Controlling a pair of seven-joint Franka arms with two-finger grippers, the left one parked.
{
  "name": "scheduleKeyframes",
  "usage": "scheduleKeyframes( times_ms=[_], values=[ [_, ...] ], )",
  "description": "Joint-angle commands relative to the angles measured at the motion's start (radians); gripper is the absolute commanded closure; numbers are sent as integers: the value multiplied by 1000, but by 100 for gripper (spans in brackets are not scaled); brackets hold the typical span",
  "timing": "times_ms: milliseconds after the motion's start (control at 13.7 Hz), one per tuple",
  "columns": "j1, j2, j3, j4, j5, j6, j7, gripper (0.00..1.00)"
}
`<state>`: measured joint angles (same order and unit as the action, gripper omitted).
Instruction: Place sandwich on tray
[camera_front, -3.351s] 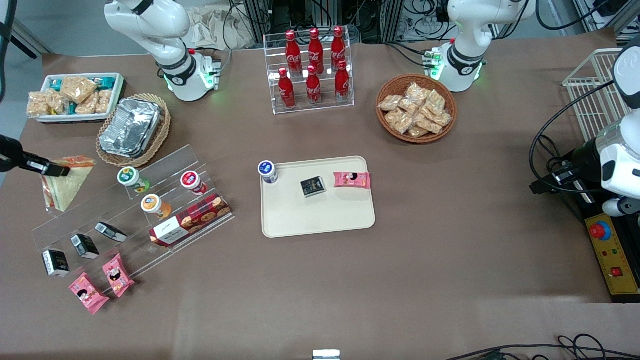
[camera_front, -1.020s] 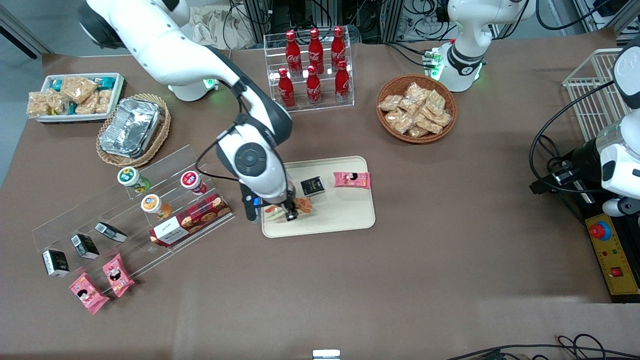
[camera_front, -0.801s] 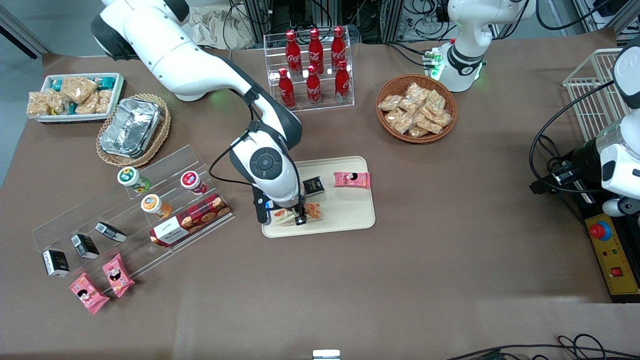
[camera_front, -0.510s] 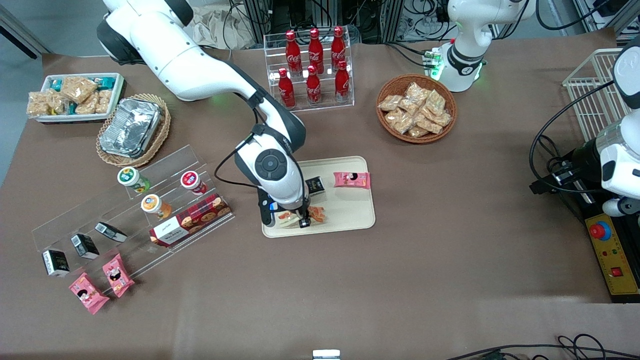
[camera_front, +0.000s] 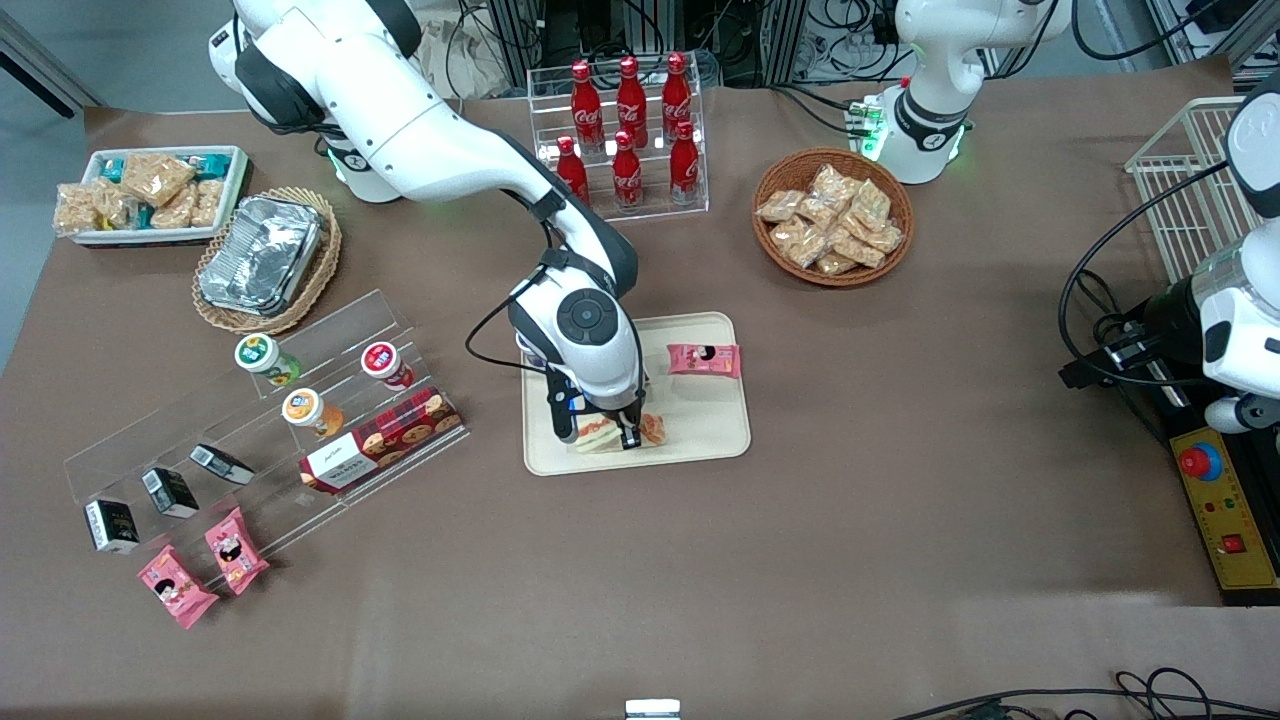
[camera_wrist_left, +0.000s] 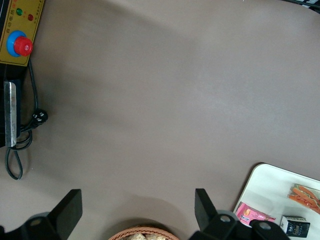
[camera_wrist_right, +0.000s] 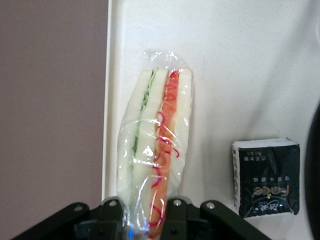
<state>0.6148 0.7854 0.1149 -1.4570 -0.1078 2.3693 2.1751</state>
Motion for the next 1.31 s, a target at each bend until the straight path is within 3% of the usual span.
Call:
scheduleKeyframes(
  times_ms=[0, 437, 656, 947, 1238],
  values=[
    [3, 12, -6, 30, -38, 1, 9, 0],
    [-17, -41, -11, 38, -29, -60, -33, 0],
    [-56, -138, -3, 37, -1, -201, -190, 0],
    [-134, -303, -4, 33, 112, -375, -485, 0],
    [-237, -460, -6, 20, 129, -520, -855, 0]
  ],
)
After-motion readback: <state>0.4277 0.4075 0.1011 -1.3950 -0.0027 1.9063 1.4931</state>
